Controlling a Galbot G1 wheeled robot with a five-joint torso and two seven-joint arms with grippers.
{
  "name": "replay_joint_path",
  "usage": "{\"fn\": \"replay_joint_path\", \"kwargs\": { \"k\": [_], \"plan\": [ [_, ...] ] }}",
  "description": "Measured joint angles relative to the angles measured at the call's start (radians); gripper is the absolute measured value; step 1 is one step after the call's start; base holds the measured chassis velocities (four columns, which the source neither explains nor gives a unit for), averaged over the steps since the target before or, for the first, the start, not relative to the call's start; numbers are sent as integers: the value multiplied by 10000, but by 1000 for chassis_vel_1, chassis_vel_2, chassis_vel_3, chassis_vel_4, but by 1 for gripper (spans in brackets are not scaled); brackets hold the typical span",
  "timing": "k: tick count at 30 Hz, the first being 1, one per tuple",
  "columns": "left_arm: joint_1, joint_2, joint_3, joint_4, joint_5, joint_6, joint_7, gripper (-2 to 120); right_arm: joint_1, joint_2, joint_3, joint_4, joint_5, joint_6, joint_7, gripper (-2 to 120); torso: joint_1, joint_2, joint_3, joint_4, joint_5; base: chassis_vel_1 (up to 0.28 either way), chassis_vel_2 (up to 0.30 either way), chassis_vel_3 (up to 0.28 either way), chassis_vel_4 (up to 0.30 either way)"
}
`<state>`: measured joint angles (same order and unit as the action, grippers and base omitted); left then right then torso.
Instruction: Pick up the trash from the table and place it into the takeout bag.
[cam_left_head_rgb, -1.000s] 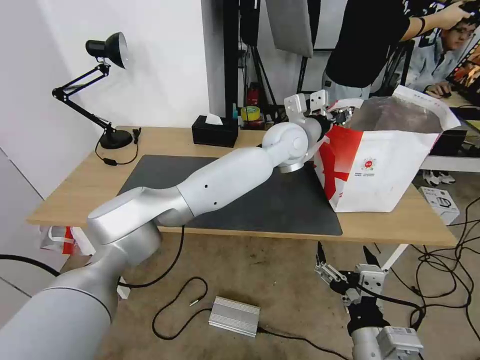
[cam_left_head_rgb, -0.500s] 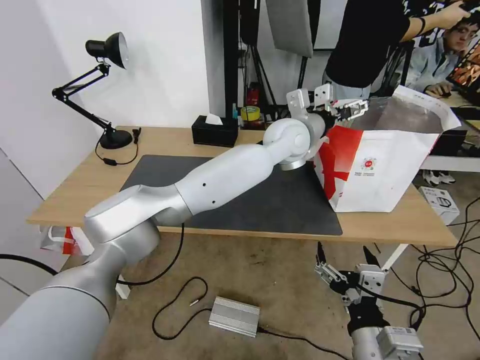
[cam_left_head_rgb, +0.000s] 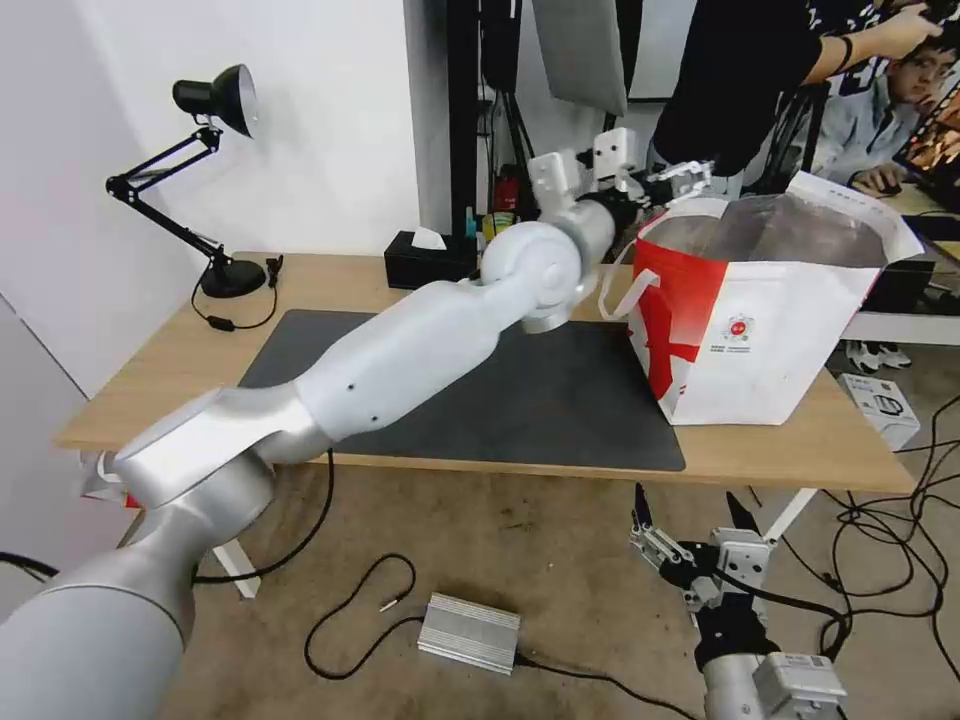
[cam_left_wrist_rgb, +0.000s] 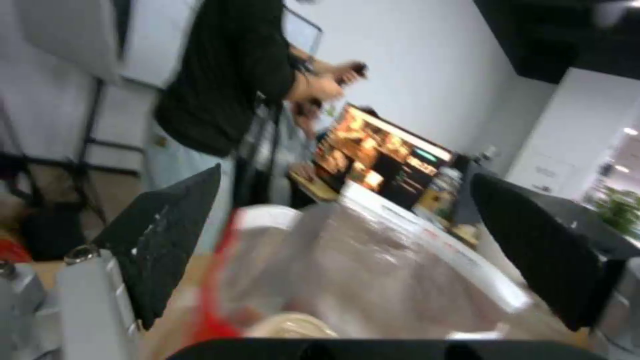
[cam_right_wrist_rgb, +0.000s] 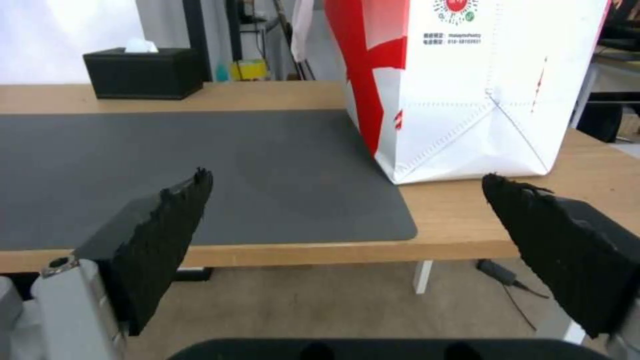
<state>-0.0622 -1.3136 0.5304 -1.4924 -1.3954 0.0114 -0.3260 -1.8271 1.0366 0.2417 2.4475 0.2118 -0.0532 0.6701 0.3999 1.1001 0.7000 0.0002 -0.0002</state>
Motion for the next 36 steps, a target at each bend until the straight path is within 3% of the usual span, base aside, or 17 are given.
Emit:
{"fn": "replay_joint_path", "kwargs": {
  "k": [4,7,9,10,16,20,22,24,26,30,36],
  "plan": [
    [344,543,-133,-567,547,-179,-128,100,1,0,0,0,0,0,0,100,0,0,0,0,-1,0,0,0,0],
    [767,1204,-210,-1420,1409,-453,-394,100,1,0,0,0,0,0,0,100,0,0,0,-1,-2,0,0,0,0],
    [767,1204,-210,-1420,1409,-453,-394,100,1,0,0,0,0,0,0,100,0,0,0,-1,-2,0,0,0,0],
    [1128,1650,-342,-2127,1981,-529,-684,100,1,0,0,0,0,0,0,100,0,0,0,-1,-2,0,0,0,0],
    [1716,2343,-602,-3019,2859,-565,-842,100,0,0,0,0,0,0,0,100,-1,0,-1,-3,-1,0,0,0,0],
    [2732,3471,-1350,-4055,3894,-595,-833,100,0,0,0,0,-1,0,-1,100,0,-2,-1,-1,-1,0,0,0,0],
    [2806,3528,-1414,-4115,3941,-598,-830,100,1,0,0,0,0,0,-1,100,-1,-2,-1,0,-1,0,0,0,0],
    [3544,3931,-2029,-4608,4191,-604,-796,100,1,0,0,0,-1,0,0,100,-1,-2,0,0,-3,0,0,0,0],
    [3671,3989,-2134,-4678,4241,-604,-786,100,1,0,0,0,-1,0,-1,100,0,-2,-1,-2,-2,0,0,0,0],
    [5481,4751,-3497,-5458,4969,-771,-372,100,2,0,0,0,-1,0,-1,100,0,-2,1,-1,0,0,0,0,0],
    [7313,5240,-4879,-6141,5754,-907,-97,100,0,0,0,0,-1,0,0,100,-1,-1,-1,-1,0,0,0,0,0]
  ]
}}
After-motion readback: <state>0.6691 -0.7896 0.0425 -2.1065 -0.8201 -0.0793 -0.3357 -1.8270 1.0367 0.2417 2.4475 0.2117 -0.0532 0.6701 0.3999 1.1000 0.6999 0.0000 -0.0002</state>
